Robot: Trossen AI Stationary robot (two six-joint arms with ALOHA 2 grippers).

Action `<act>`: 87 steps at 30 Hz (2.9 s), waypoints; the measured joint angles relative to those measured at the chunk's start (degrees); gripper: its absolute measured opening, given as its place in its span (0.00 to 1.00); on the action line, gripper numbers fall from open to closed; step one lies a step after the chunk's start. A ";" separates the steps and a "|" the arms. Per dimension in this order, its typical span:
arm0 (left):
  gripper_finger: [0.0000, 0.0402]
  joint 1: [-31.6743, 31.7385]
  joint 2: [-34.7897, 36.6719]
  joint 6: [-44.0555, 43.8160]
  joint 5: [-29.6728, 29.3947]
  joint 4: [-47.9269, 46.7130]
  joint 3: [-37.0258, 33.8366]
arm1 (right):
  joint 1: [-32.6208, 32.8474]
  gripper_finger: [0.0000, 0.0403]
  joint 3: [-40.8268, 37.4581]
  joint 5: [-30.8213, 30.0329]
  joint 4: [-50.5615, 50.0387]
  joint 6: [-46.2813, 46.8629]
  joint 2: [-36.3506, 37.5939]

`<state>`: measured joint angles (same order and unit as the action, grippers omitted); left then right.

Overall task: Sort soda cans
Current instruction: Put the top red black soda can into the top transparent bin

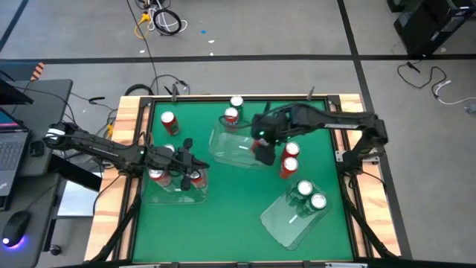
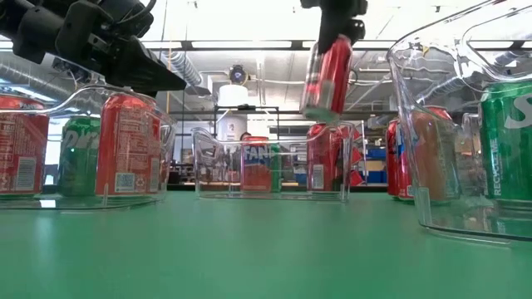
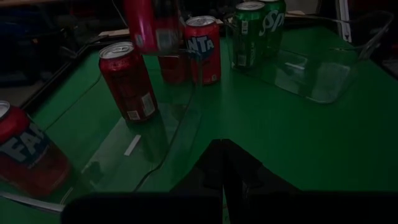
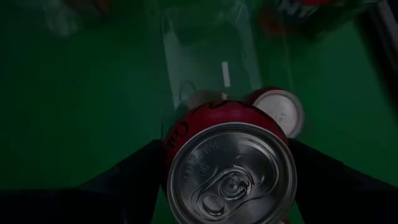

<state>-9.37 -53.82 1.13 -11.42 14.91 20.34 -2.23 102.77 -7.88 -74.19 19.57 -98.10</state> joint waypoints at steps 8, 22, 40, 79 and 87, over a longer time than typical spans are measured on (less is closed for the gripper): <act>0.00 0.00 0.00 -0.04 0.00 -0.15 0.00 | 0.34 0.71 0.02 -2.39 -1.41 -1.31 -4.82; 0.00 0.00 0.00 -0.08 -0.01 -0.20 0.00 | 0.20 0.71 0.04 -1.73 -1.33 -2.14 -10.42; 0.00 0.00 0.00 -0.26 0.00 -0.65 0.02 | -0.49 0.71 -0.03 -1.13 0.66 -3.24 -16.17; 0.00 0.00 0.00 -1.46 0.00 -0.74 0.02 | 0.01 0.75 2.94 1.25 -4.30 -3.64 -16.20; 0.00 0.00 0.02 -1.46 0.00 -0.74 0.02 | -0.03 0.79 11.17 0.63 -6.42 -6.34 -16.12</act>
<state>-9.37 -53.80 -0.34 -11.42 14.17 20.36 -2.26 113.94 -7.25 -80.61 13.23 -114.23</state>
